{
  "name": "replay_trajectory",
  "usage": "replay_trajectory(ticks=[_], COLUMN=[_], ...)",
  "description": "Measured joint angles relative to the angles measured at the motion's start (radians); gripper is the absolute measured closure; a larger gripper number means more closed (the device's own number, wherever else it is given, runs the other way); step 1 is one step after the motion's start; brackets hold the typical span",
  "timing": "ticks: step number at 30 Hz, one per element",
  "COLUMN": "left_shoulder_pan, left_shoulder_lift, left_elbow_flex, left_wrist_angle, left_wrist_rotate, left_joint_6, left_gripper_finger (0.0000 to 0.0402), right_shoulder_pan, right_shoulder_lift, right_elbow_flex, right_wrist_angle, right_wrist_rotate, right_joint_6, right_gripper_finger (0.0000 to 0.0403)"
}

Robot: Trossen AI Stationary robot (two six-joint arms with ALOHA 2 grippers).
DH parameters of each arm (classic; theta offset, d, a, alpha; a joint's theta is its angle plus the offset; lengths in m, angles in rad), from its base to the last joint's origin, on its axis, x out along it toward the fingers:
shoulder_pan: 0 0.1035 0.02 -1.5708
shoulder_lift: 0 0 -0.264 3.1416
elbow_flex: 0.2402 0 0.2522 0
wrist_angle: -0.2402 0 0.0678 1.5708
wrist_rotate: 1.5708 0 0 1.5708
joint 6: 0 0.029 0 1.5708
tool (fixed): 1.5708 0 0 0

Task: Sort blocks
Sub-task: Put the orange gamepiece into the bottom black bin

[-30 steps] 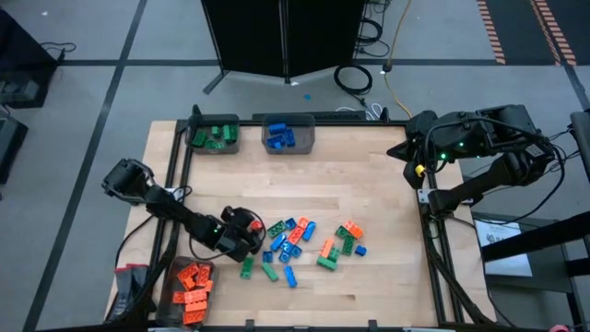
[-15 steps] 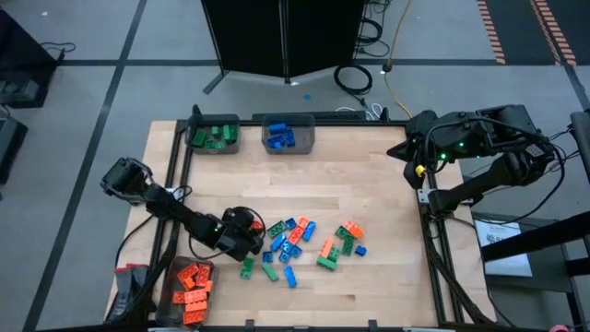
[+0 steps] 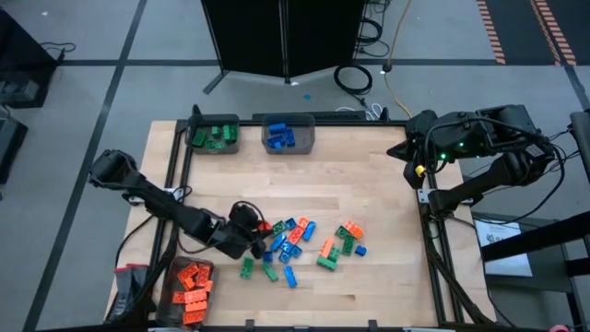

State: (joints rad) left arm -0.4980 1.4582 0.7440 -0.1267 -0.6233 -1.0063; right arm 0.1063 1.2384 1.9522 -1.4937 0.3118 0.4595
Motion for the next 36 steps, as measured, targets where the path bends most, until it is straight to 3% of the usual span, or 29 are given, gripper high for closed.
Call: replay_trajectory(ticks=[3, 9, 17, 23, 27, 36], left_shoulder_pan=[0.000, -0.002, -0.049, -0.111, -0.169, -0.360], left_shoulder_lift=[-0.048, -0.137, -0.211, -0.245, -0.260, -0.262], left_elbow_flex=[0.043, 0.104, 0.150, 0.159, 0.159, 0.159], left_wrist_angle=[-0.057, -0.106, -0.252, -0.359, -0.443, -0.677], left_wrist_rotate=[0.008, 0.155, 0.358, 0.466, 0.476, 0.593], left_joint_6=[0.078, 0.248, 0.253, 0.164, 0.082, -0.168], left_gripper_finger=[0.0277, 0.0277, 0.0277, 0.0277, 0.0277, 0.0277], right_shoulder_pan=[0.000, 0.000, 0.000, 0.000, 0.000, 0.000], right_shoulder_lift=[0.000, 0.000, 0.000, 0.000, 0.000, 0.000], right_elbow_flex=[0.000, 0.000, 0.000, 0.000, 0.000, 0.000], right_wrist_angle=[0.000, 0.001, 0.001, 0.001, 0.002, 0.011], right_wrist_rotate=[0.000, 0.000, 0.000, 0.000, 0.000, 0.000], right_joint_6=[0.000, 0.000, 0.003, 0.003, 0.004, 0.004], right_gripper_finger=[0.0403, 0.0403, 0.0403, 0.0403, 0.0403, 0.0403])
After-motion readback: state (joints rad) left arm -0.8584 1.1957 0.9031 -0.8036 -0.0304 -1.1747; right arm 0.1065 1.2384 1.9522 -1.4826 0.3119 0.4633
